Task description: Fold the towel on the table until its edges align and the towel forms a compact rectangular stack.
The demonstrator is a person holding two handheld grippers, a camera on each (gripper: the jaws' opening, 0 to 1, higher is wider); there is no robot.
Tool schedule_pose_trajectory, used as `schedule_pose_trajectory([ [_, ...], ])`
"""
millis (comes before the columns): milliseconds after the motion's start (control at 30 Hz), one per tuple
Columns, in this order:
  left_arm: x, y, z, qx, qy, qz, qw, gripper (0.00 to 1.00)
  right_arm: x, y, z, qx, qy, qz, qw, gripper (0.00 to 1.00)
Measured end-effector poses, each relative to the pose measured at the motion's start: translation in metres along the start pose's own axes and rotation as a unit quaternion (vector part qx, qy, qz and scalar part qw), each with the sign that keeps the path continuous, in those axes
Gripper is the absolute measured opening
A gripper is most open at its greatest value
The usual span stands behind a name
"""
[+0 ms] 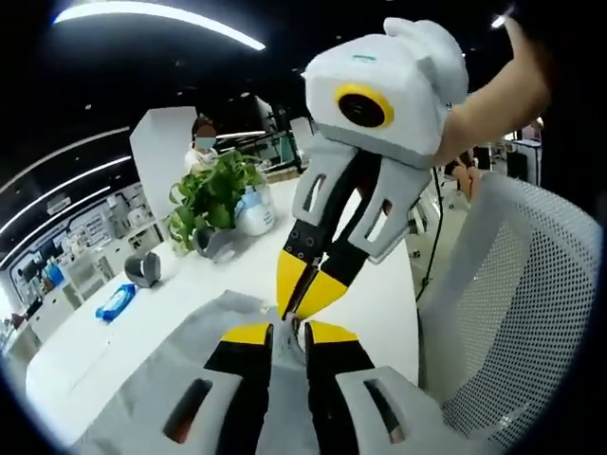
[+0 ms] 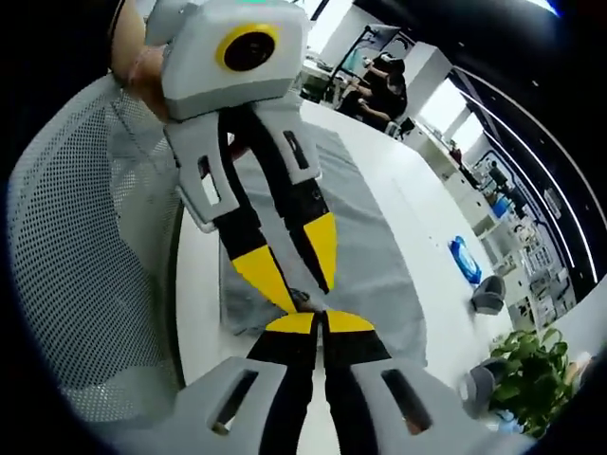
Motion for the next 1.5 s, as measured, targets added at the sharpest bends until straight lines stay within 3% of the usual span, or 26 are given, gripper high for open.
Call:
schedule_pose_trajectory([
  [100,-0.001,0.0,0.0,0.01,-0.006,0.018,0.9998,0.06,0.002,0.0,0.003,0.005,-0.007,-0.013,0.9999,0.0],
  [200,-0.004,-0.002,0.001,0.008,-0.012,0.005,0.9999,0.05,0.001,0.004,0.006,0.023,-0.002,-0.007,0.9997,0.0],
  [300,-0.006,-0.005,0.001,0.004,-0.011,-0.023,0.9997,0.05,-0.005,0.012,0.005,0.095,0.031,0.073,0.9923,0.03],
  [333,-0.008,-0.008,0.001,0.007,-0.014,-0.03,0.9994,0.04,-0.007,0.019,0.004,0.101,0.038,0.095,0.9897,0.04],
  [400,-0.011,-0.011,0.001,0.009,-0.018,-0.039,0.999,0.04,-0.018,0.044,0.004,0.092,0.052,0.132,0.9856,0.05],
  [467,-0.014,-0.013,0.002,0.01,-0.022,-0.049,0.9985,0.04,-0.036,0.07,0.01,0.075,0.036,0.172,0.9815,0.04],
  [567,-0.016,-0.013,0.003,0.005,-0.023,-0.065,0.9976,0.05,-0.081,0.116,0.032,-0.006,-0.054,0.215,0.9752,0.05],
  [600,-0.017,-0.013,0.004,0.004,-0.023,-0.068,0.9974,0.05,-0.098,0.129,0.041,-0.02,-0.088,0.238,0.967,0.06],
  [633,-0.017,-0.013,0.004,0.003,-0.022,-0.072,0.9972,0.05,-0.107,0.135,0.048,-0.015,-0.098,0.25,0.9632,0.06],
  [667,-0.017,-0.013,0.004,0.001,-0.021,-0.075,0.997,0.05,-0.121,0.144,0.058,-0.015,-0.116,0.274,0.9545,0.05],
  [800,-0.017,-0.013,0.004,-0.004,-0.016,-0.085,0.9962,0.05,-0.152,0.163,0.09,-0.009,-0.162,0.298,0.9406,0.01],
  [867,-0.017,-0.014,0.004,-0.004,-0.015,-0.09,0.9958,0.05,-0.157,0.17,0.102,0.0,-0.155,0.325,0.933,0.02],
  [967,-0.018,-0.016,0.005,-0.004,-0.015,-0.095,0.9953,0.05,-0.164,0.183,0.121,-0.004,-0.141,0.378,0.9149,0.02],
  [1000,-0.018,-0.017,0.006,-0.007,-0.013,-0.104,0.9945,0.05,-0.167,0.185,0.126,-0.002,-0.14,0.378,0.9151,0.03],
  [1067,-0.018,-0.019,0.007,-0.008,-0.007,-0.111,0.9937,0.05,-0.169,0.188,0.134,-0.005,-0.13,0.427,0.8949,0.04],
  [1167,-0.019,-0.02,0.007,-0.007,-0.006,-0.12,0.9927,0.05,-0.155,0.194,0.141,0.0,-0.072,0.467,0.8814,0.07],
  [1300,-0.02,-0.024,0.006,-0.007,0.003,-0.144,0.9896,0.05,-0.153,0.19,0.147,-0.002,-0.1,0.435,0.8951,0.08],
  [1367,-0.021,-0.025,0.005,-0.007,0.004,-0.151,0.9884,0.05,-0.153,0.187,0.15,-0.002,-0.113,0.429,0.8961,0.1],
  [1400,-0.022,-0.025,0.005,-0.006,0.001,-0.152,0.9884,0.05,-0.154,0.183,0.15,0.001,-0.131,0.431,0.8927,0.1],
  [1433,-0.024,-0.027,0.004,0.006,-0.008,-0.14,0.99,0.05,-0.154,0.182,0.151,0.0,-0.136,0.426,0.8943,0.1],
  [1467,-0.024,-0.028,0.002,0.014,-0.013,-0.122,0.9924,0.05,-0.153,0.18,0.15,-0.004,-0.139,0.408,0.9024,0.08],
  [1500,-0.024,-0.027,0.002,0.015,-0.014,-0.117,0.9929,0.05,-0.15,0.181,0.152,-0.009,-0.132,0.405,0.9048,0.08],
])
Point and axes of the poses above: the point that each gripper's makers call its tool centre point, and the gripper's own axes: z roughly forward along the fingers, y roughly to its right, x roughly out of its top, the point moved 6 cm from there along -z, roughly backward along the fingers, and after that the axes turned 12 degrees about -y, right-handed, at the moved point
